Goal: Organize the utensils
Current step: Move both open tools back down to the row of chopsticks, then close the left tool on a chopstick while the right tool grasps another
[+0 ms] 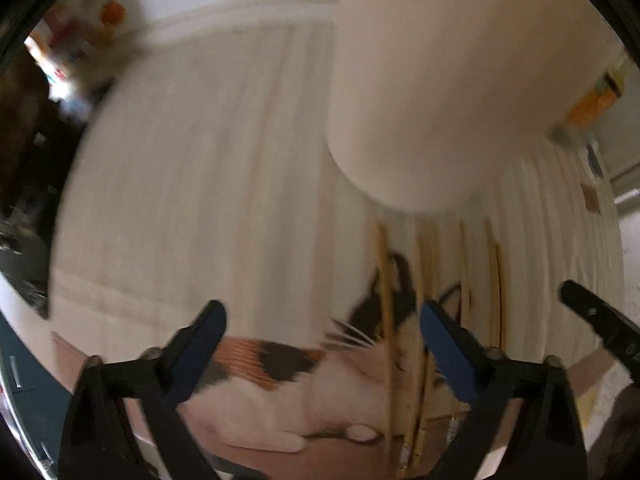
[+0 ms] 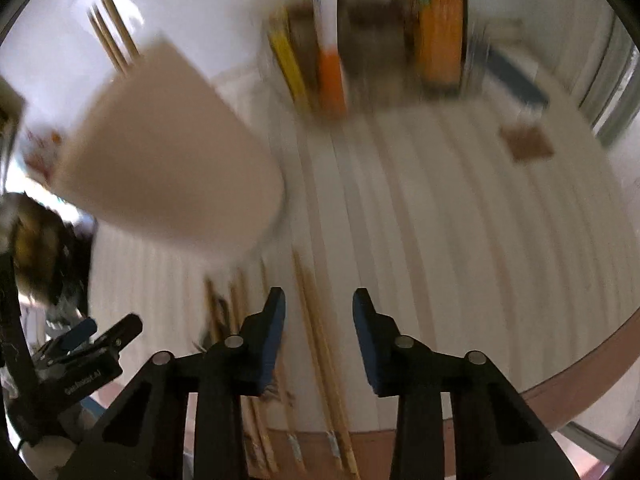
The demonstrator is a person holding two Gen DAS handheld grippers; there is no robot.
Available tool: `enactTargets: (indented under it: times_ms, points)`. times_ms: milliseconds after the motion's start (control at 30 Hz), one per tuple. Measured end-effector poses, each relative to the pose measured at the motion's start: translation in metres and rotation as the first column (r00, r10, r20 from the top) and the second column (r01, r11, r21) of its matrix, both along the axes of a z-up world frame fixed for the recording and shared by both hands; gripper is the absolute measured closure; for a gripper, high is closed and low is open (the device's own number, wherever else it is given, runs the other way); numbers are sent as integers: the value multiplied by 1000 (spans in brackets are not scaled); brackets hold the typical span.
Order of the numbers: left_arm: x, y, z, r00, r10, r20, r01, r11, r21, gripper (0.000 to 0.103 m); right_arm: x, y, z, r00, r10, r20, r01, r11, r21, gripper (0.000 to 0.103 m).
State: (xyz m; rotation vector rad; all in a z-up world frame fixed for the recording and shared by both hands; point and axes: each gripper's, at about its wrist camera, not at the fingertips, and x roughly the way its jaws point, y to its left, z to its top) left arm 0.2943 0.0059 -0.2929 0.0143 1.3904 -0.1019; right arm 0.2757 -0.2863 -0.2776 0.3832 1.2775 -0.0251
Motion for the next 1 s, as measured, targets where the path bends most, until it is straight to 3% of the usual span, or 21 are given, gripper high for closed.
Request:
enactTargets:
  times_ms: [100, 200, 333, 400, 533, 633, 767, 933, 1000]
  points:
    - [-4, -15, -23, 997, -39, -61, 39, 999, -2, 59, -4, 3, -25, 998, 24, -60, -23, 1000, 6, 72]
    - [-8, -32, -38, 992, -84, -89, 87, 996, 21, 70, -8, 3, -44, 994, 26, -102, -23, 999, 33, 75]
    - [-10, -48, -36, 988, -140, -62, 142, 989, 38, 82, -6, 3, -59, 989, 43, -144, -36, 998, 49, 78]
    - [-11, -51, -35, 986, -155, -64, 157, 987, 37, 99, -4, 7, -61, 986, 69, -152, -61, 997, 52, 78]
    - [-21, -48, -44, 985, -146, -95, 151, 988, 45, 99, -4, 19, -68, 977, 129, -172, -127, 992, 20, 85]
    - [-28, -44, -51, 987, -124, -100, 127, 992, 27, 100, 0, 29, -66, 969, 161, -188, -177, 982, -69, 96]
    - [-33, -34, -54, 989, -95, -110, 94, 995, -15, 100, 1, 34, -64, 962, 174, -209, -201, 972, -118, 96]
    - [-35, -8, -65, 987, -8, -163, -20, 986, -167, 95, -9, 25, -63, 959, 163, -232, -197, 971, -133, 96]
    - [-33, 0, -69, 982, 11, -187, -53, 974, -219, 88, -14, 13, -63, 959, 153, -237, -186, 975, -120, 96]
